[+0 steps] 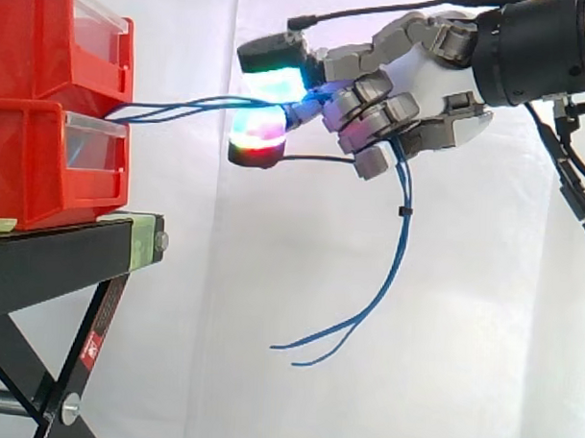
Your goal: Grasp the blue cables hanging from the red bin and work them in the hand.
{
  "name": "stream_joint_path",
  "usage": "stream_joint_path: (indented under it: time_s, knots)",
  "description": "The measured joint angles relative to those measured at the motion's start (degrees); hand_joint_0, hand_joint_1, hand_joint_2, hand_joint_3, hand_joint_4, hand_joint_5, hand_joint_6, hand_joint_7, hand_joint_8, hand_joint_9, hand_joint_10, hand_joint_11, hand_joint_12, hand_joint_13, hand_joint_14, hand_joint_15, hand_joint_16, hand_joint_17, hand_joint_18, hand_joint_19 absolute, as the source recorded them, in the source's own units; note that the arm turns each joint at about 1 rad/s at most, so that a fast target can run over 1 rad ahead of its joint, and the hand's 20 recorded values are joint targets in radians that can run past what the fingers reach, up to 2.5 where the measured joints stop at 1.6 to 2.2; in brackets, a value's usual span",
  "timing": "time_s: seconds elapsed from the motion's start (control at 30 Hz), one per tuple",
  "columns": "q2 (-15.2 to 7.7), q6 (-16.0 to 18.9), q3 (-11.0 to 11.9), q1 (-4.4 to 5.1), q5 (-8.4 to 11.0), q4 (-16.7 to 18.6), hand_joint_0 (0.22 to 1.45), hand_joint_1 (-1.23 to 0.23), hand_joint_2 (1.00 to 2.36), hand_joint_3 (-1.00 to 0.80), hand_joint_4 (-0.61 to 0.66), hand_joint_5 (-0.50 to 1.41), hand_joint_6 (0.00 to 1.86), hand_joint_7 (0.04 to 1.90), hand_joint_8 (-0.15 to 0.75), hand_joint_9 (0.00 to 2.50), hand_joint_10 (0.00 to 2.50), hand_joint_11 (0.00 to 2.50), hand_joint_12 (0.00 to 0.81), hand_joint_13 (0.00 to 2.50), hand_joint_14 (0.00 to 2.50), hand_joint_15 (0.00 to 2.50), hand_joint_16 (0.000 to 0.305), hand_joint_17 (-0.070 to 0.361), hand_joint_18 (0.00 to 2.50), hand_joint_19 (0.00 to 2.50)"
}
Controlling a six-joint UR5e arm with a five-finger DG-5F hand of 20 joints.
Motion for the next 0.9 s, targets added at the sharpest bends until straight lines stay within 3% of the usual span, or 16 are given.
stream_joint_path:
  time_s: [0.1,0.13,0.23,0.4,0.5,0.53,0.57,0.6,0.67,0.73,0.9]
  knots:
    - [0.0,0.0,0.0,-0.08,0.00,0.0,1.00,-0.61,1.00,0.15,0.31,0.49,0.01,1.29,0.414,0.95,2.50,2.50,0.515,1.21,2.50,1.53,0.070,0.158,1.46,0.78]
    - [0.0,0.0,0.0,-0.10,-0.02,0.0,0.93,-0.58,1.13,0.07,0.32,0.49,0.01,1.28,0.424,0.92,2.50,2.50,0.523,1.19,2.50,1.51,0.075,0.169,1.45,0.71]
    - [0.0,0.0,0.0,-0.17,-0.16,0.1,0.85,-0.56,1.21,-0.08,0.34,0.48,0.01,1.25,0.446,0.86,2.50,2.49,0.542,1.15,2.50,1.49,0.083,0.187,1.42,0.56]
    - [0.0,0.0,0.0,-0.32,-0.66,0.1,0.90,-0.63,1.01,-0.02,0.33,0.46,0.01,1.25,0.452,0.74,2.50,2.47,0.544,1.06,2.50,1.45,0.078,0.176,1.34,0.58]
    - [0.0,0.0,0.0,-0.40,-1.05,0.1,0.95,-0.66,1.00,0.07,0.33,0.46,0.01,1.27,0.457,0.70,2.50,2.45,0.546,1.03,2.50,1.47,0.075,0.169,1.32,0.64]
    - [0.0,0.0,0.0,-0.44,-1.28,0.1,0.94,-0.63,1.00,-0.01,0.32,0.46,0.01,1.28,0.450,0.69,2.50,2.47,0.544,1.02,2.50,1.45,0.075,0.168,1.31,0.66]
    - [0.0,-0.1,0.0,-0.47,-1.54,0.1,0.88,-0.60,1.01,-0.25,0.31,0.45,0.01,1.28,0.451,0.68,2.50,2.50,0.539,0.99,2.50,1.50,0.070,0.157,1.28,0.76]
    - [0.0,-0.3,0.0,-0.51,-1.88,0.1,0.81,-0.55,1.01,-0.67,0.28,0.43,0.01,1.31,0.434,0.64,2.50,2.50,0.516,0.93,2.50,1.53,0.058,0.130,1.23,1.00]
    - [0.0,-0.5,0.0,-0.54,-2.30,0.1,0.77,-0.53,1.01,-0.84,0.30,0.45,0.01,1.32,0.436,0.66,2.50,2.50,0.517,0.95,2.50,1.47,0.060,0.134,1.24,0.94]
    - [0.0,-0.8,0.0,-0.55,-2.60,0.1,0.77,-0.53,1.00,-0.86,0.29,0.45,0.01,1.34,0.438,0.68,2.50,2.50,0.511,0.95,2.50,1.50,0.059,0.132,1.25,0.93]
    - [0.0,-1.7,0.0,-0.56,-2.80,0.2,0.84,-0.60,1.01,-0.70,0.31,0.46,0.00,1.37,0.431,0.70,2.50,2.50,0.501,0.97,2.50,1.49,0.054,0.122,1.31,1.02]
